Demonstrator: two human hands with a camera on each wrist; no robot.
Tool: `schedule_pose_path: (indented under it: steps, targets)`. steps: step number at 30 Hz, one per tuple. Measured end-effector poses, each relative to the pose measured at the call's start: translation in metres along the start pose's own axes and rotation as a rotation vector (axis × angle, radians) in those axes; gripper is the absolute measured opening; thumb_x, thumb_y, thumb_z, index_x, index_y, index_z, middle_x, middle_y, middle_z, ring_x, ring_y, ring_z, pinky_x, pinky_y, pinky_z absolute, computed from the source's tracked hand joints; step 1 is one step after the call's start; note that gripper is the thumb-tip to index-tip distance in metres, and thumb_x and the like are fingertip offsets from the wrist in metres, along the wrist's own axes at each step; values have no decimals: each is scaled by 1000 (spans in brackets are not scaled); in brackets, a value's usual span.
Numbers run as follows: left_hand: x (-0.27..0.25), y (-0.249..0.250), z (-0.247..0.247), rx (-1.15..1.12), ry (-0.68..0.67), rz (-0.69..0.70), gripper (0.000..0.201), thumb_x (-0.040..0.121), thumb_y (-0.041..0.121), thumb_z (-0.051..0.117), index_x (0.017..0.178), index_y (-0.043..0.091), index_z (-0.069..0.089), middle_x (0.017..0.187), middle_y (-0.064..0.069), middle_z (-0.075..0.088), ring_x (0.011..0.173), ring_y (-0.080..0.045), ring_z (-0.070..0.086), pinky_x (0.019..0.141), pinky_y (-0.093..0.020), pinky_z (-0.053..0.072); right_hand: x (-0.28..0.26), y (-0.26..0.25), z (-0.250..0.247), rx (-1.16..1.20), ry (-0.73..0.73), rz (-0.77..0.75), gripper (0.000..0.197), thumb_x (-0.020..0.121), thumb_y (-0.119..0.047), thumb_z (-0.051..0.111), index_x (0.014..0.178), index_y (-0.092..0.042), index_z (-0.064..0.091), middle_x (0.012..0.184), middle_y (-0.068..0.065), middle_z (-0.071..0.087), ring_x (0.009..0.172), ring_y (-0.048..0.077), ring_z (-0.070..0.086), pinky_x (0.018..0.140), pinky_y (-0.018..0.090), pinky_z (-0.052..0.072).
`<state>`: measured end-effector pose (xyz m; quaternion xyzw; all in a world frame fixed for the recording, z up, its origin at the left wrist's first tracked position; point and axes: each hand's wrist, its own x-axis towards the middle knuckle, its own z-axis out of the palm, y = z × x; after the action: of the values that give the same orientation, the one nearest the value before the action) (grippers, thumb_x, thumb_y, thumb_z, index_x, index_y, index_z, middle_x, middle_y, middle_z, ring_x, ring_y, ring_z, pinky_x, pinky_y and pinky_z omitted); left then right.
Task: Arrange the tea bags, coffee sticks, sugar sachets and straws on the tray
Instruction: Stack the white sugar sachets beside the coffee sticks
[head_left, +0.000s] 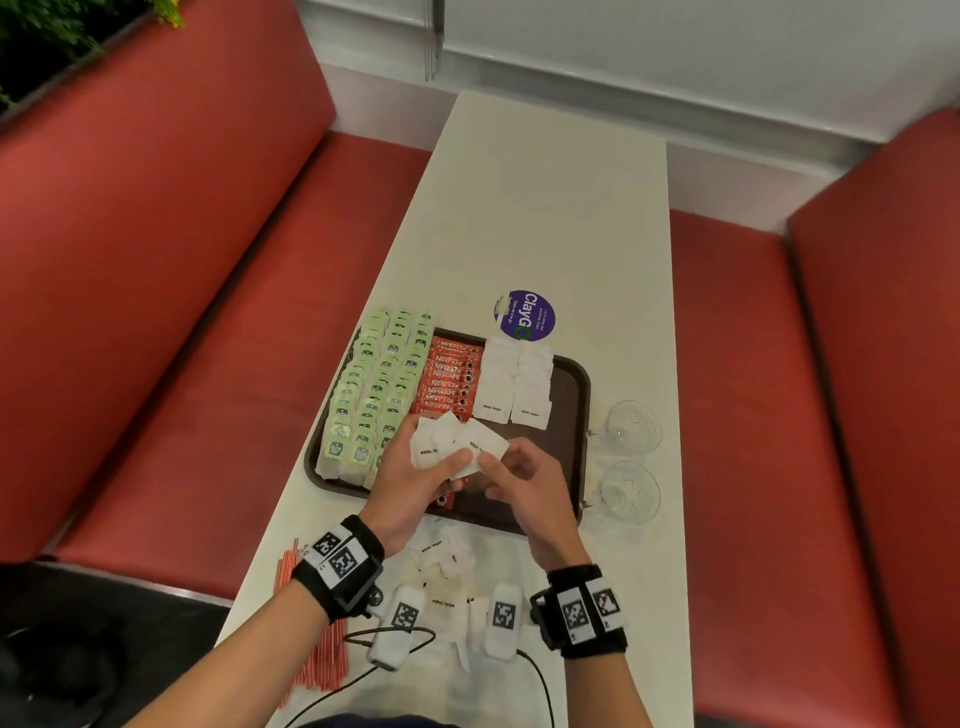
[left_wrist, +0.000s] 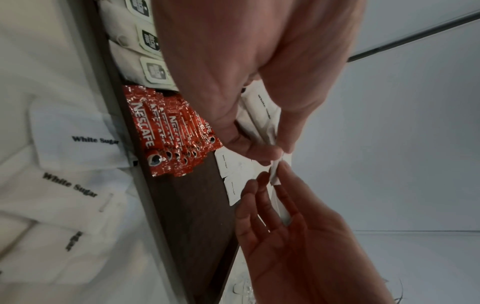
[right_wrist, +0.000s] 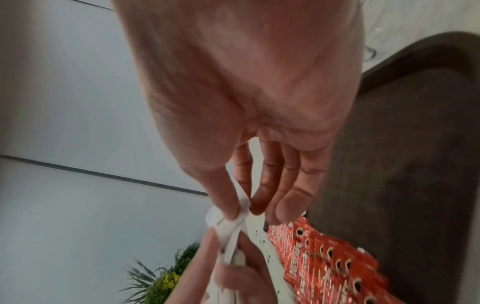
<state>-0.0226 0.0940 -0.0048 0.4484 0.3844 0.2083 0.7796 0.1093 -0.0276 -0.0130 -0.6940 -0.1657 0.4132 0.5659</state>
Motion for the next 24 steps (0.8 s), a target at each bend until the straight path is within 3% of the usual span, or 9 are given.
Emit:
schedule_pose_path:
  steps: [5, 10, 13, 17, 20, 21, 22, 24]
  targets:
    - [-1, 2, -1, 20, 26, 20, 34, 98, 10, 77, 127, 19, 62, 120, -7, 78, 106, -29, 75, 71, -34, 62, 1, -5, -12, -16, 5, -31, 21, 95, -29, 86, 111, -19, 77, 94, 12, 80, 92, 31, 78, 82, 36, 65]
    - [-1, 1, 0, 17, 63, 19, 35, 99, 9, 75, 129, 19, 61, 117, -5, 79, 102, -27, 77, 72, -34, 63, 10, -2, -11, 28, 55, -32, 27, 93, -20, 87, 115, -12, 72, 95, 10, 82, 95, 29, 80, 83, 34, 65]
    - [0, -1, -5, -29, 102, -6, 34, 99, 8, 75, 129, 15, 60, 117, -12, 77, 95, -25, 77, 71, -33, 63, 25, 6, -13, -45, 204, -51, 24, 95, -21, 86, 113, -18, 70, 91, 2, 82, 90, 22, 80, 83, 34, 65]
    - [0, -5, -13, -59, 119, -51, 38, 98, 11, 77, 131, 16, 61, 124, -14, 75, 105, -29, 76, 78, -38, 63, 53, 25, -13, -254, 395, -71, 27, 92, -25, 88, 106, -29, 64, 86, -5, 80, 80, 8, 76, 81, 26, 59]
    - [-1, -6, -15, -74, 112, -86, 39, 97, 11, 78, 131, 18, 61, 126, -13, 75, 111, -31, 76, 84, -42, 64, 71, 28, -8, -307, 412, -45, 27, 93, -18, 87, 108, -19, 65, 91, -1, 79, 82, 2, 70, 70, 5, 46]
    - [0, -6, -15, -83, 108, -96, 39, 97, 9, 78, 131, 18, 61, 126, -14, 74, 111, -30, 76, 85, -43, 64, 76, 29, -6, -318, 414, -33, 28, 93, -18, 87, 109, -16, 65, 91, 0, 78, 82, -1, 68, 67, 3, 44]
    - [0, -6, -16, -91, 104, -105, 39, 97, 8, 77, 131, 17, 61, 127, -15, 74, 110, -30, 76, 86, -43, 64, 81, 30, -5, -330, 416, -22, 28, 93, -18, 87, 109, -15, 65, 88, -2, 76, 82, -2, 66, 70, 6, 44]
    - [1, -5, -18, -108, 97, -119, 40, 98, 4, 75, 132, 17, 60, 129, -17, 73, 111, -31, 75, 86, -44, 64, 90, 35, -1, -364, 423, 7, 27, 93, -22, 87, 107, -17, 64, 82, -10, 73, 86, 6, 67, 81, 24, 47]
